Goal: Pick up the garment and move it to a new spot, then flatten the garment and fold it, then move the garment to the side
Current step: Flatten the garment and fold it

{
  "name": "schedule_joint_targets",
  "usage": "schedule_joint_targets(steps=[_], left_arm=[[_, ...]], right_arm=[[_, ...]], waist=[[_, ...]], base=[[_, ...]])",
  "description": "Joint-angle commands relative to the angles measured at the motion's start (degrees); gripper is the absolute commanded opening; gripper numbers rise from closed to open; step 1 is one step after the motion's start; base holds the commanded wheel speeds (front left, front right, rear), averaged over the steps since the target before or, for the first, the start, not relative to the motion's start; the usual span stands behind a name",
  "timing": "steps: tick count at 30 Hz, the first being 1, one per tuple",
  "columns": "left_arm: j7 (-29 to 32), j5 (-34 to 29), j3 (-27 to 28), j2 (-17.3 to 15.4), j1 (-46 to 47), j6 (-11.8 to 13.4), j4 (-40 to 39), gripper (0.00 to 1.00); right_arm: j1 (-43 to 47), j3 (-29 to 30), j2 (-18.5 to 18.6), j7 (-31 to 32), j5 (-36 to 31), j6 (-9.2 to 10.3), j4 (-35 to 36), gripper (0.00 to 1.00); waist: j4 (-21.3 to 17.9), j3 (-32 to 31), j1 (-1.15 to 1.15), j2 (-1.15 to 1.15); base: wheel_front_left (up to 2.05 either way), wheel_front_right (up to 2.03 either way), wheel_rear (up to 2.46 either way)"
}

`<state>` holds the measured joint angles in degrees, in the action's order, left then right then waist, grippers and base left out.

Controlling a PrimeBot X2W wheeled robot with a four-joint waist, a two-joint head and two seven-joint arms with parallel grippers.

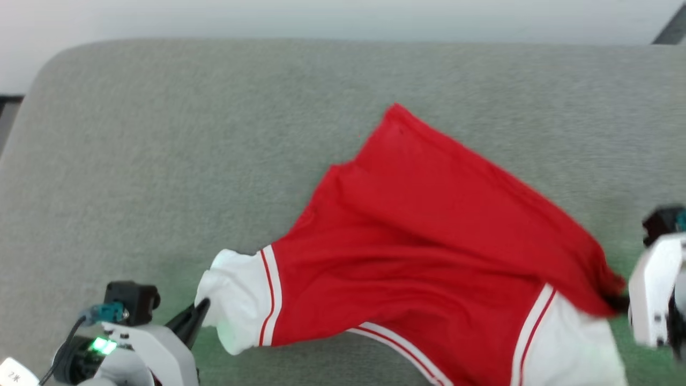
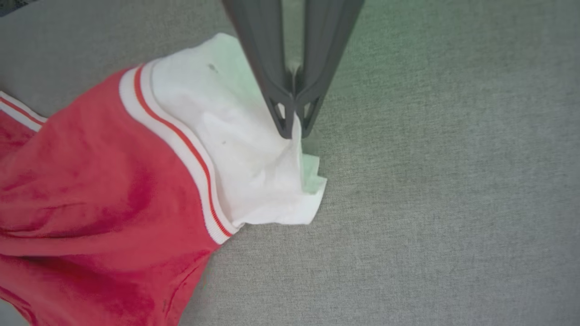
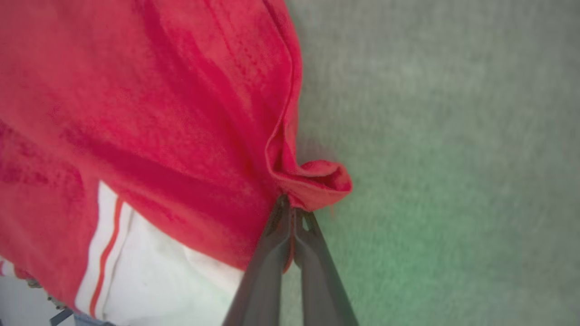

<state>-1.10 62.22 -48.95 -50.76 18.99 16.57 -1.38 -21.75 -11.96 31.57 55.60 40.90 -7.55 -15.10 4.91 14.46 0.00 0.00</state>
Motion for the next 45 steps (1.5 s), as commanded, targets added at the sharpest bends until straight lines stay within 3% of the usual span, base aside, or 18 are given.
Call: schedule_joint_targets(steps=[1, 9, 10, 11, 12, 13, 19, 26, 33, 38, 45], left_arm=[[-0.26, 0.39, 0.02, -0.55, -0.90, 0.12, -0.17, 0.00], [0.05, 0.74, -0.35, -0.08, -1.09, -0.86, 0.75, 0.00], [0.18, 0.64, -0.44, 0.06, -0.85, -0.98, 1.02, 0.00], [0.29, 0.60, -0.51, 0.21, -0.63, -1.16, 1.28, 0.00], [0.33, 0.58, -0.58, 0.40, -0.47, -1.42, 1.53, 0.00], [0.37, 0.56, -0.68, 0.58, -0.37, -1.52, 1.75, 0.00], [0.13, 0.55, -0.91, 1.12, -0.02, -2.25, 2.87, 0.00], [-0.22, 0.13, -1.17, 1.34, -0.11, -2.40, 2.69, 0.00], [0.18, -0.29, -1.82, 2.60, 0.87, -3.30, 2.80, 0.00], [0.40, -0.97, -2.35, 3.99, 2.49, -4.41, 3.30, 0.00], [0.65, -2.05, -3.24, 6.74, 5.45, -6.30, 5.38, 0.00]], right_arm=[[4.85, 1.40, -1.42, 1.20, -0.71, 0.12, 0.11, 0.00], [14.16, 8.39, -7.92, 0.35, -7.51, 0.12, 3.74, 0.00], [14.28, 8.89, -8.80, -0.46, -8.31, 0.12, 3.62, 0.11], [14.25, 9.34, -9.46, -1.25, -9.23, 0.12, 3.42, 0.38], [14.16, 9.73, -9.89, -1.96, -9.98, 0.12, 3.04, 0.93], [14.03, 10.03, -10.24, -2.49, -10.76, 0.12, 2.70, 1.00], [13.12, 10.74, -10.53, -2.00, -11.31, 0.14, 4.53, 1.00], [10.62, 12.51, -9.52, 0.31, -9.30, 0.11, 15.48, 1.00], [3.95, 9.84, -9.78, -4.90, -10.21, 0.11, 23.11, 1.00], [-4.52, 2.76, -10.20, -14.01, -13.04, 0.11, 18.65, 1.00], [-19.15, -9.26, -9.35, -22.21, -13.72, 0.11, 0.85, 1.00]], waist=[[-2.83, -2.54, 0.00, 0.00], [-3.78, -3.06, 0.00, 0.00], [-3.81, -3.11, 0.00, 0.00], [-3.82, -3.17, 0.00, 0.00], [-3.81, -3.21, 0.00, 0.00], [-3.83, -3.25, 0.00, 0.00], [-3.77, -3.56, 0.00, 0.00], [-2.69, -3.61, 0.00, 0.00], [0.29, -2.89, 0.00, 0.00], [2.95, -1.20, 0.00, 0.00], [6.96, 1.57, 0.00, 0.00]], base=[[0.00, 0.00, 0.00], [0.00, 0.00, 0.00], [0.00, 0.00, 0.00], [0.00, 0.00, 0.00], [0.00, 0.00, 0.00], [0.00, 0.00, 0.00], [0.00, 0.00, 0.00], [0.00, 0.00, 0.00], [0.00, 0.00, 0.00], [0.00, 0.00, 0.00], [0.00, 0.00, 0.00]])
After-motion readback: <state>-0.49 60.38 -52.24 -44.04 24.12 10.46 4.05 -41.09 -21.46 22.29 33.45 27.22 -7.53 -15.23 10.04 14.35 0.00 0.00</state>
